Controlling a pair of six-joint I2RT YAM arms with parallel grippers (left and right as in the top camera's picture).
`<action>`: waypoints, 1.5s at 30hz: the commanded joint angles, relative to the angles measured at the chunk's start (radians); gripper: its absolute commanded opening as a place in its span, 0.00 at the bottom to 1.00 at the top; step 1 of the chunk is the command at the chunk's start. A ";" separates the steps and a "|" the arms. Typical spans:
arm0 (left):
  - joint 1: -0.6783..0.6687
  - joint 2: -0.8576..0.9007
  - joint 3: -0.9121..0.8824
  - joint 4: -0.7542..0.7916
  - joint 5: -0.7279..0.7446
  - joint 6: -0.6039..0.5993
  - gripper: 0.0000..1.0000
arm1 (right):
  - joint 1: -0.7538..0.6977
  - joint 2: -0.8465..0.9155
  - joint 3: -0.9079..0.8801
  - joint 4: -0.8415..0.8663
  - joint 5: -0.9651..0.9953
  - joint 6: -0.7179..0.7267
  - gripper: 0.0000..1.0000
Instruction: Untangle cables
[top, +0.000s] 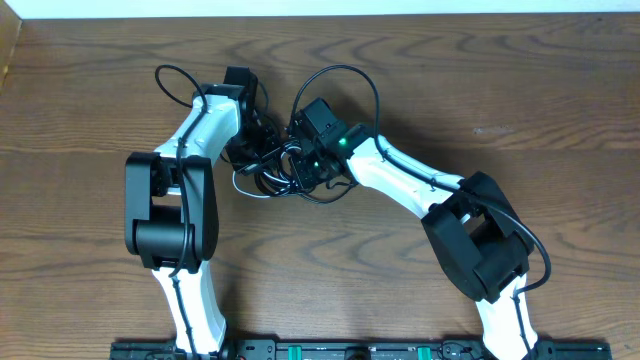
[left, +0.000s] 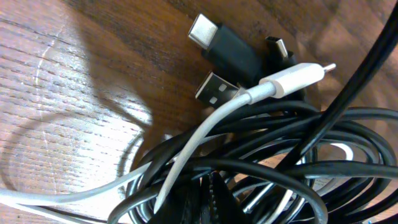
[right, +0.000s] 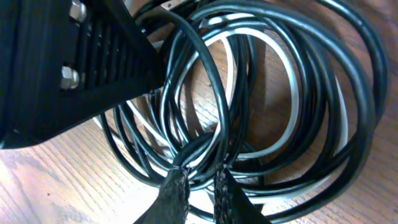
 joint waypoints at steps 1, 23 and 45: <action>0.006 0.013 0.001 -0.003 -0.028 -0.016 0.08 | 0.021 0.007 0.018 0.001 0.006 -0.015 0.13; 0.006 0.013 0.001 -0.003 -0.028 -0.016 0.08 | 0.075 0.007 0.011 -0.012 0.139 0.015 0.18; 0.006 0.013 0.001 -0.003 -0.028 -0.016 0.08 | -0.010 0.076 0.011 -0.074 0.171 0.151 0.01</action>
